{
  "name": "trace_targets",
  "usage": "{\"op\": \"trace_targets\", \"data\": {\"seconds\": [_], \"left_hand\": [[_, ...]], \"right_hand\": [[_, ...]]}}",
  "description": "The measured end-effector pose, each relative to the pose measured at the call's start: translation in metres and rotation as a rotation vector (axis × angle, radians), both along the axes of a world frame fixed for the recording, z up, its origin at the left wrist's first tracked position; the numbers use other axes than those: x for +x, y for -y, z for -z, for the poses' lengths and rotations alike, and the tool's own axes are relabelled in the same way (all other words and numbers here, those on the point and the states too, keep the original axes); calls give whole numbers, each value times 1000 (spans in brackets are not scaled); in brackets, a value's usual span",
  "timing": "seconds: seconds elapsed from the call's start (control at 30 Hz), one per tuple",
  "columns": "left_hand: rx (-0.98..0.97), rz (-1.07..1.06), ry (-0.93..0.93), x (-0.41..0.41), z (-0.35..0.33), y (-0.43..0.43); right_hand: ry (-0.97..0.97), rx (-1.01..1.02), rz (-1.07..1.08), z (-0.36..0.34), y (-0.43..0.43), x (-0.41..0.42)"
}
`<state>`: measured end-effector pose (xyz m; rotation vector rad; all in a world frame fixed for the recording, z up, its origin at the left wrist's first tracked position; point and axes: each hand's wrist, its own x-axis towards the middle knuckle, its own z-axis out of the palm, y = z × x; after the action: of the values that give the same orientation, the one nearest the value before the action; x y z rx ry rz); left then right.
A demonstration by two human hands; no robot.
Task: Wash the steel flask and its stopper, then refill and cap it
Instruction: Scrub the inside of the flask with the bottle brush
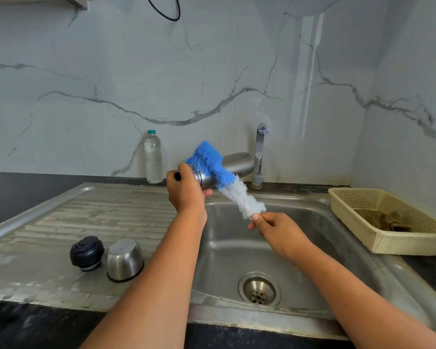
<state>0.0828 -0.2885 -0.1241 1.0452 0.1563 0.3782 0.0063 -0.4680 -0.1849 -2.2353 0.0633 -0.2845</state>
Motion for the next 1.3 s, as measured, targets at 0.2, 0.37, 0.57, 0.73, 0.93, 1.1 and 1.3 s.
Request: {"op": "trace_targets", "data": {"seconds": [0.2, 0.37, 0.57, 0.73, 0.93, 1.1, 1.3], "left_hand": [[-59, -85, -6, 5, -1, -9], [-58, -30, -37, 3, 1, 0], [-148, -6, -68, 6, -3, -8], [-108, 69, -66, 2, -4, 1], [-164, 103, -121, 6, -3, -7], [-111, 184, -148, 7, 1, 2], [-157, 172, -159, 10, 0, -6]], "right_hand": [[-119, -48, -71, 4, 11, -7], [-56, -27, -57, 5, -2, 5], [-180, -127, -51, 16, 18, -1], [-75, -93, 11, 8, 2, 13], [-182, -160, -86, 15, 23, 6], [-79, -195, -102, 8, 15, 9], [-169, -227, -124, 12, 34, 2]]}}
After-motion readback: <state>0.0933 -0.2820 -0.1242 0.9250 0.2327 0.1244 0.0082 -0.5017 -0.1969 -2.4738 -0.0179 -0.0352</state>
